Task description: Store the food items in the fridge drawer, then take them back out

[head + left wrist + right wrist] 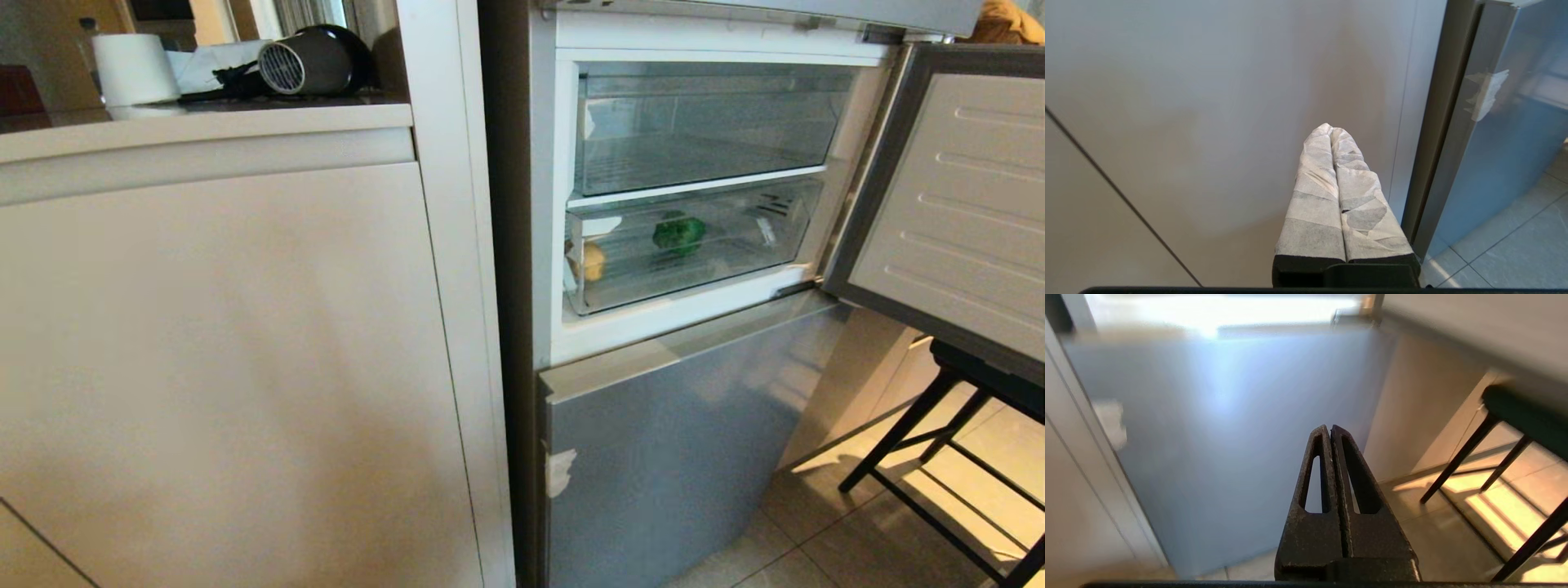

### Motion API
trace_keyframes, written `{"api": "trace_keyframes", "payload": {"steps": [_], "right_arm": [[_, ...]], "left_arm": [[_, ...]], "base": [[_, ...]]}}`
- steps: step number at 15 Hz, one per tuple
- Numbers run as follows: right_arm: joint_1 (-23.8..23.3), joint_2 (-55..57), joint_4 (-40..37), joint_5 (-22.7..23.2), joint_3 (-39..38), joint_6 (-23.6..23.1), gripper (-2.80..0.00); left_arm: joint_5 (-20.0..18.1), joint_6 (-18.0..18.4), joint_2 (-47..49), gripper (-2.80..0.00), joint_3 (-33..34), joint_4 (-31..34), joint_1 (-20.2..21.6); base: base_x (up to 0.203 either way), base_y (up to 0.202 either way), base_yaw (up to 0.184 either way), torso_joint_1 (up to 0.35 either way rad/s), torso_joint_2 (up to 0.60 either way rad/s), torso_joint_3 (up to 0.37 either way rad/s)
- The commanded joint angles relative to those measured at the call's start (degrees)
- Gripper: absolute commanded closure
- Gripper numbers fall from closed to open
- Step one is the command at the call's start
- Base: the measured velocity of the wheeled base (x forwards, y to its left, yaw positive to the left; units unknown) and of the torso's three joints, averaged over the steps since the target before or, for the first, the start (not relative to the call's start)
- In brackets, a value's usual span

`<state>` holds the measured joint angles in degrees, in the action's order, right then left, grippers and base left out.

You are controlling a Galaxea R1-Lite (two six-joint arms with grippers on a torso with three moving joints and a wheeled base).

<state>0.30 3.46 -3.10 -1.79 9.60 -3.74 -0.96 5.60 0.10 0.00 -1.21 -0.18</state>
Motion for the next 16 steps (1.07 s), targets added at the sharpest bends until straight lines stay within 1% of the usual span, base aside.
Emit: {"api": "trace_keyframes", "payload": {"steps": [1, 4, 6, 9, 10, 13, 14, 16], "right_arm": [[-0.03, 9.10, -0.26, -0.23, 5.69, 0.01, 0.00], [-0.07, 28.60, 0.34, -0.53, 13.07, 0.18, 0.00], [-0.09, 41.52, 5.85, -0.64, 15.98, 0.42, 0.00], [-0.12, 58.35, 20.32, -0.77, 18.00, 1.34, 0.00], [-0.12, 63.09, 26.01, -0.76, 18.52, 2.42, 0.00], [-0.17, 73.46, 39.41, -0.79, 19.51, 5.36, 0.00], [-0.40, 76.56, 42.69, -1.00, 19.86, 5.65, -2.80], [-0.74, 81.12, 46.98, -2.31, 20.88, 5.44, -2.80]], "left_arm": [[-0.01, 0.03, -0.01, 0.00, 0.62, -0.03, 0.01], [-0.01, 0.03, -0.01, 0.00, 0.62, -0.02, 0.01], [-0.01, 0.03, -0.01, 0.00, 0.62, -0.02, 0.01], [-0.01, 0.03, -0.01, 0.00, 0.62, -0.02, 0.01], [-0.01, 0.03, -0.01, 0.00, 0.62, -0.02, 0.01], [-0.01, 0.03, -0.01, 0.00, 0.62, -0.02, 0.01], [-0.01, 0.03, -0.01, 0.00, 0.62, -0.03, 0.01], [-0.01, 0.03, -0.01, 0.00, 0.62, -0.04, 0.01]], "base": [[0.000, 0.000, 0.000, 0.000, 0.00, 0.000], [0.000, 0.000, 0.000, 0.000, 0.00, 0.000], [0.000, 0.000, 0.000, 0.000, 0.00, 0.000], [0.000, 0.000, 0.000, 0.000, 0.00, 0.000], [0.000, 0.000, 0.000, 0.000, 0.00, 0.000], [0.000, 0.000, 0.000, 0.000, 0.00, 0.000], [0.000, 0.000, 0.000, 0.000, 0.00, 0.000], [0.000, 0.000, 0.000, 0.000, 0.00, 0.000]]}}
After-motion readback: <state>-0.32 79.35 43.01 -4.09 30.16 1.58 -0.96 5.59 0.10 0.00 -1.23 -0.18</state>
